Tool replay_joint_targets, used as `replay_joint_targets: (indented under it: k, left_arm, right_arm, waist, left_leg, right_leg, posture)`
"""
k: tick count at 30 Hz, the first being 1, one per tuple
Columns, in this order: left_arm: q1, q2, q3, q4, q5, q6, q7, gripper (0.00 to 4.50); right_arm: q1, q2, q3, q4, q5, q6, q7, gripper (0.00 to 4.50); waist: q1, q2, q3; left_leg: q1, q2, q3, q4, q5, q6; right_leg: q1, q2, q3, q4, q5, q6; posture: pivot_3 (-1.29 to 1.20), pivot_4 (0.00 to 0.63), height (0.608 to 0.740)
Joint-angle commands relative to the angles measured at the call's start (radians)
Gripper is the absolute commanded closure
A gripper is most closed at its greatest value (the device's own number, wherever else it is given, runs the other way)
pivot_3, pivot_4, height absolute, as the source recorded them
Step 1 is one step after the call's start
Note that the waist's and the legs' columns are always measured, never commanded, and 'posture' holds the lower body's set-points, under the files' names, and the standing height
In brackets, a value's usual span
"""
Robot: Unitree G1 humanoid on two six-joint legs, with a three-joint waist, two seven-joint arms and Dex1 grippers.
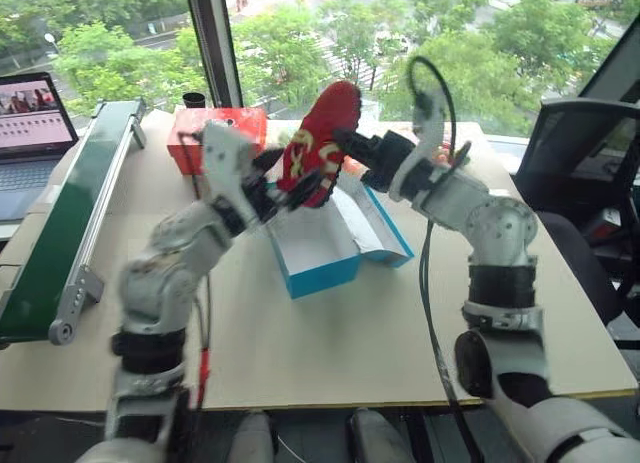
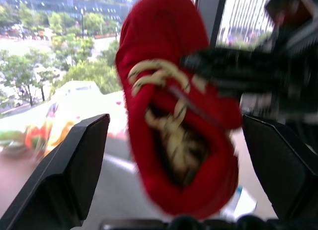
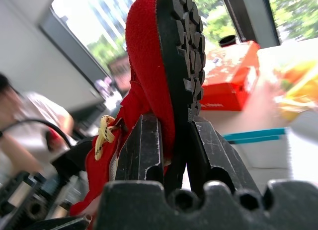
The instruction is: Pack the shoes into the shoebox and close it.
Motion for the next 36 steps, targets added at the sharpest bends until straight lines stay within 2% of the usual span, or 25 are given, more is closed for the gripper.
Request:
replay_joint_targets:
  k: [1,3,8,14,21,23,26,32,33,36]
  left_arm:
    - [0.000,-0.032,0.016,-0.100,-0.053,0.010,0.026,0.00]
    - [0.026,-0.045,0.013,-0.146,-0.072,0.020,0.033,0.00]
    - [0.093,-0.038,0.019,-0.213,-0.126,0.061,0.022,0.00]
    - [0.184,0.014,0.045,-0.268,-0.182,0.091,-0.024,0.00]
    - [0.233,0.020,0.060,-0.317,-0.208,0.090,-0.002,0.00]
    - [0.245,0.026,0.063,-0.327,-0.205,0.089,0.005,0.00]
    - [0.252,0.025,0.072,-0.336,-0.214,0.091,0.016,0.00]
    - [0.253,0.030,0.079,-0.342,-0.228,0.095,0.029,0.00]
    - [0.251,0.032,0.078,-0.339,-0.228,0.095,0.031,0.00]
    - [0.247,0.035,0.075,-0.332,-0.227,0.091,0.032,0.00]
  right_arm:
    - [-0.015,-0.006,0.054,0.057,-0.150,-0.167,0.069,4.22]
    - [-0.009,-0.011,0.098,0.136,-0.243,-0.273,0.096,4.22]
    - [-0.018,-0.006,0.113,0.275,-0.355,-0.392,0.155,4.22]
    - [-0.020,0.020,0.143,0.438,-0.481,-0.455,0.191,4.22]
    - [-0.040,0.068,0.143,0.628,-0.580,-0.525,0.189,4.22]
    - [-0.053,0.085,0.126,0.685,-0.596,-0.545,0.163,3.24]
    - [-0.071,0.102,0.106,0.740,-0.613,-0.575,0.133,2.30]
    - [-0.104,0.138,0.069,0.748,-0.638,-0.635,0.080,0.27]
    - [-0.105,0.141,0.068,0.729,-0.644,-0.646,0.074,0.06]
    - [-0.104,0.150,0.057,0.669,-0.647,-0.653,0.082,0.06]
  waist:
    - [0.005,0.000,0.000]
    - [0.004,0.000,0.000]
    - [-0.001,0.000,0.000]
    - [-0.007,0.001,0.000]
    - [-0.006,0.001,0.000]
    - [-0.006,0.001,0.000]
    - [-0.004,0.001,0.000]
    - [-0.007,0.001,0.000]
    - [-0.007,0.001,0.000]
    - [-0.007,0.001,0.001]
  left_leg:
    - [-0.001,0.000,0.000,0.000,0.000,0.000]
    - [-0.002,0.000,0.000,0.001,0.000,0.000]
    - [-0.002,0.000,0.000,0.001,0.000,0.000]
    - [-0.003,0.000,0.000,0.001,0.000,0.000]
    - [-0.001,0.000,0.000,0.001,0.000,-0.001]
    - [0.003,0.000,0.000,0.001,0.000,-0.001]
    - [0.008,0.000,0.000,0.000,0.000,-0.001]
    - [0.008,0.000,0.000,0.000,0.000,-0.001]
    - [0.008,0.000,0.000,0.000,0.000,-0.001]
    - [0.008,0.000,0.000,0.000,0.000,-0.001]
  right_leg:
    - [-0.001,0.000,0.000,0.000,0.000,0.000]
    - [-0.001,0.000,0.000,0.000,0.000,0.000]
    - [-0.003,0.000,0.000,0.001,0.000,0.000]
    - [-0.005,0.000,0.001,0.002,0.000,0.000]
    - [-0.003,0.000,0.001,0.002,0.000,0.000]
    - [0.001,0.000,0.001,0.002,0.000,0.000]
    - [0.007,0.000,0.000,0.001,0.000,-0.001]
    - [0.007,0.000,0.000,0.001,0.000,-0.001]
    - [0.007,0.000,0.000,0.001,0.000,-0.001]
    - [0.006,0.000,0.000,0.001,0.000,-0.001]
  posture:
    - [0.00,0.150,0.739]
    - [0.00,0.150,0.739]
    - [0.00,0.150,0.739]
    - [0.00,0.150,0.739]
    - [0.00,0.150,0.739]
    - [0.00,0.150,0.739]
    - [0.00,0.150,0.739]
    - [0.00,0.150,0.739]
    - [0.00,0.150,0.739]
    - [0.00,0.150,0.739]
